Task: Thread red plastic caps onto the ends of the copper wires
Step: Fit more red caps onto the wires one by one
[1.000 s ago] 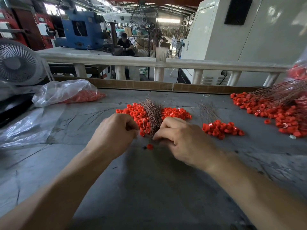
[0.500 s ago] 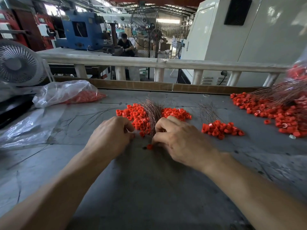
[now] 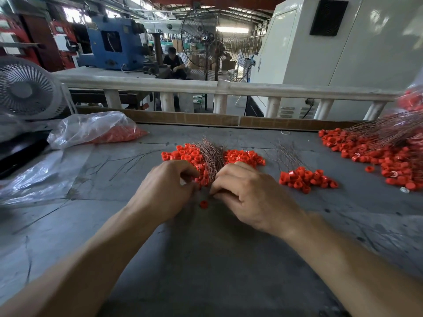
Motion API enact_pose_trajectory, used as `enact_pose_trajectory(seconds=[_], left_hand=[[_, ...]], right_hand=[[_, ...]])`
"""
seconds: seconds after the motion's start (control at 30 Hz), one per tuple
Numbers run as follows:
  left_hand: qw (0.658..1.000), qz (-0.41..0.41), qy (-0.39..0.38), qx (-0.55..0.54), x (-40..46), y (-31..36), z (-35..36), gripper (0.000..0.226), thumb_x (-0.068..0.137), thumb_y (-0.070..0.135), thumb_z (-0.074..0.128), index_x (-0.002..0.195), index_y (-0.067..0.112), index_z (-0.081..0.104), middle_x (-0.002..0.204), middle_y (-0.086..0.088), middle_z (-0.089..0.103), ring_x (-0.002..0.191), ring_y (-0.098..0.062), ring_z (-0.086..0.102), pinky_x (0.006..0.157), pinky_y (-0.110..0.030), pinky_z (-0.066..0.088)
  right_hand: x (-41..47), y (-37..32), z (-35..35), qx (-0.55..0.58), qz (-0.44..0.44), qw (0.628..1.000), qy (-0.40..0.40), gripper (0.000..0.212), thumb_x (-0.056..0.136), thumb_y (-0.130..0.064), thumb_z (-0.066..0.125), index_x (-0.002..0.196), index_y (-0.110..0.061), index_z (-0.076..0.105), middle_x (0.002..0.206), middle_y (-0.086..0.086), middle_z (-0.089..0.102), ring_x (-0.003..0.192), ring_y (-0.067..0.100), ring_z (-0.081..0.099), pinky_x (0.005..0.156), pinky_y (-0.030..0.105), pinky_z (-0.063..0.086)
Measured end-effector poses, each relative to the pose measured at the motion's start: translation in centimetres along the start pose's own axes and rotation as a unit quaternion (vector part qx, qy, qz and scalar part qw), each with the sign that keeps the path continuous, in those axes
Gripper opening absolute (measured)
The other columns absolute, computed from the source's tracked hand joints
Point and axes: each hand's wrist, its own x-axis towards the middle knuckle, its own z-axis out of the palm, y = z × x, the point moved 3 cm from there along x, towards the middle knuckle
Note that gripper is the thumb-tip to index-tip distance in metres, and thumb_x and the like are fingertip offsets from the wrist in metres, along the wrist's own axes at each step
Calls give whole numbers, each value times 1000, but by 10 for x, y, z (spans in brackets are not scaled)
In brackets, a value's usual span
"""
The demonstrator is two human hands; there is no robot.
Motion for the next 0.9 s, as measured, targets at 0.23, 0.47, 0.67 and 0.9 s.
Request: enact_pose_trajectory(seconds=[0.23, 0.47, 0.67, 0.9], left_hand=[[997, 46, -61, -7, -7, 14, 3, 23, 71, 39, 88, 77, 40, 66, 72, 24, 62, 68, 8, 55, 52, -12, 33], [994, 53, -77, 60, -10, 21, 2, 9, 82, 32, 77, 83, 33, 68, 81, 12, 67, 77, -7, 61, 72, -34, 54], [993, 59, -80, 61, -13, 24, 3, 19, 79, 48, 76, 86, 31, 70, 82, 11, 68, 78, -8, 62, 72, -37, 55], [992, 71, -71, 82, -16, 32, 6, 32, 71, 63, 74, 83, 35, 64, 77, 13, 66, 72, -3, 60, 63, -34, 54]], right_hand=[[0, 11, 4, -9, 48, 998, 26, 19, 91, -21, 71, 110, -21, 72, 115, -11, 64, 112, 16, 54, 90, 35, 49], [2, 10, 11, -49, 38, 998, 33, 29, 90, -13, 72, 117, -23, 74, 123, -7, 61, 114, 20, 51, 97, 28, 40], [3, 10, 12, -33, 36, 998, 33, 23, 91, -21, 73, 114, -23, 76, 123, -5, 61, 114, 21, 52, 96, 35, 47], [3, 12, 13, -30, 43, 998, 29, 23, 92, -29, 71, 114, -24, 75, 122, -7, 61, 113, 17, 49, 93, 32, 46]])
